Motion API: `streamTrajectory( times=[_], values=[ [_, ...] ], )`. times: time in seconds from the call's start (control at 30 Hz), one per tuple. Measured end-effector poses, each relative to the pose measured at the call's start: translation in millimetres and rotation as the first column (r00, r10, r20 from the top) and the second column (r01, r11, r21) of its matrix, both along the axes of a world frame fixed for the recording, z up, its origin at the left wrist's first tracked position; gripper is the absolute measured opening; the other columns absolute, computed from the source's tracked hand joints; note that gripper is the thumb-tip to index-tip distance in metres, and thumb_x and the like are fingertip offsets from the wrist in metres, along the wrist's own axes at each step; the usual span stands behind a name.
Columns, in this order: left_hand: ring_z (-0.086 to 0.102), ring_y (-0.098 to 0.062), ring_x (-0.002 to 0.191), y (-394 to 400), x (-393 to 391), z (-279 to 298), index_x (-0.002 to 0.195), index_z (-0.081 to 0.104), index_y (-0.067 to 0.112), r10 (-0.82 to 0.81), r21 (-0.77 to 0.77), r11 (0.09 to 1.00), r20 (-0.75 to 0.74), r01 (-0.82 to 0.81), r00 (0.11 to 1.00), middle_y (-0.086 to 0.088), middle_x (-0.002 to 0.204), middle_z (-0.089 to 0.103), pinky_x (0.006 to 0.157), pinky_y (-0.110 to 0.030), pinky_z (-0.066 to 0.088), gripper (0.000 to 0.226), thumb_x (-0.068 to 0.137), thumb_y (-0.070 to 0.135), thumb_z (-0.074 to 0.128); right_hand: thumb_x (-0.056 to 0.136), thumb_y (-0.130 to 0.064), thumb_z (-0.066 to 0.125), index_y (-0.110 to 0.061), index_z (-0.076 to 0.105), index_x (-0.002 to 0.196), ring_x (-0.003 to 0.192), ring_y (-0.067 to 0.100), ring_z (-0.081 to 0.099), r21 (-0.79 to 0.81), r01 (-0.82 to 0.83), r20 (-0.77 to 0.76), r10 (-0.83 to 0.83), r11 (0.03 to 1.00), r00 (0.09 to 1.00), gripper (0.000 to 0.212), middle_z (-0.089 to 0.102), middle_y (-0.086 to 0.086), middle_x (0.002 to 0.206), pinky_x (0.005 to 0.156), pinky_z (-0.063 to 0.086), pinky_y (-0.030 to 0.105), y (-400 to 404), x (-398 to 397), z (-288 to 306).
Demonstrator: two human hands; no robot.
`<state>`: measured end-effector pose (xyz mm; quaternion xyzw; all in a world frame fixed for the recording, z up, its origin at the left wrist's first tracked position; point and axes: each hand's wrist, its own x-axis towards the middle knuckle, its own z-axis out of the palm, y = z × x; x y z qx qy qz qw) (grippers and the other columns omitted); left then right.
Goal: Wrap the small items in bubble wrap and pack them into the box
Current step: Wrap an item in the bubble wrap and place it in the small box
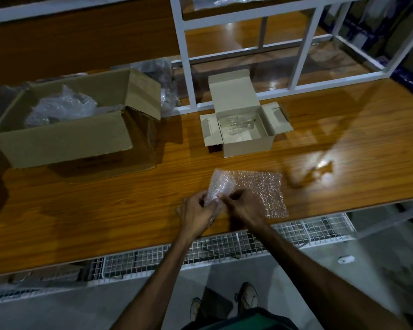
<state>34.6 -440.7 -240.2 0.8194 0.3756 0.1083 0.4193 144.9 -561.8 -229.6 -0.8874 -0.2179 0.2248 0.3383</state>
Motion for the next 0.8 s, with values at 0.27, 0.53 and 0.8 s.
streamTrajectory(
  times=[0.27, 0.53, 0.8],
  values=[
    [0.058, -0.006, 0.094, -29, 3, 5, 0.103, 0.049, 0.050, 0.038, 0.039, 0.998, 0.064, -0.040, 0.997, 0.025, 0.103, 0.057, 0.094, -0.058, 0.052, 0.038, 0.076, 0.057, 0.076, 0.082, -0.090, 0.047, -0.019, 0.072, 0.071, 0.053, 0.011, 0.062, 0.016, 0.234, 0.086, -0.234, 0.972, 0.968, 0.076, 0.063, -0.006, 0.058, 0.062, 0.049, 0.025, -3, -22, 0],
    [0.063, -0.010, 0.096, -22, 10, 21, 0.129, 0.058, 0.033, -0.079, -0.056, 0.995, 0.018, 0.080, 0.997, 0.012, 0.114, 0.066, 0.091, -0.046, 0.055, 0.042, 0.092, 0.047, 0.073, 0.092, -0.063, 0.065, -0.017, 0.077, 0.081, 0.061, 0.010, 0.070, 0.071, 0.256, -0.064, -0.252, 0.964, 0.966, 0.049, 0.074, -0.004, 0.071, 0.065, 0.056, 0.026, -19, -18, 3],
    [0.075, -0.010, 0.074, -26, 37, 43, 0.105, 0.072, 0.026, -0.239, -0.126, 0.968, -0.190, 0.218, 0.952, 0.005, 0.093, 0.077, 0.066, -0.037, 0.065, 0.038, 0.077, 0.045, 0.089, 0.088, -0.033, 0.081, -0.014, 0.076, 0.101, 0.083, 0.016, 0.076, 0.106, 0.273, -0.240, -0.242, 0.956, 0.940, 0.024, 0.078, 0.002, 0.095, 0.084, 0.064, 0.045, -38, 5, 2]
  ],
)
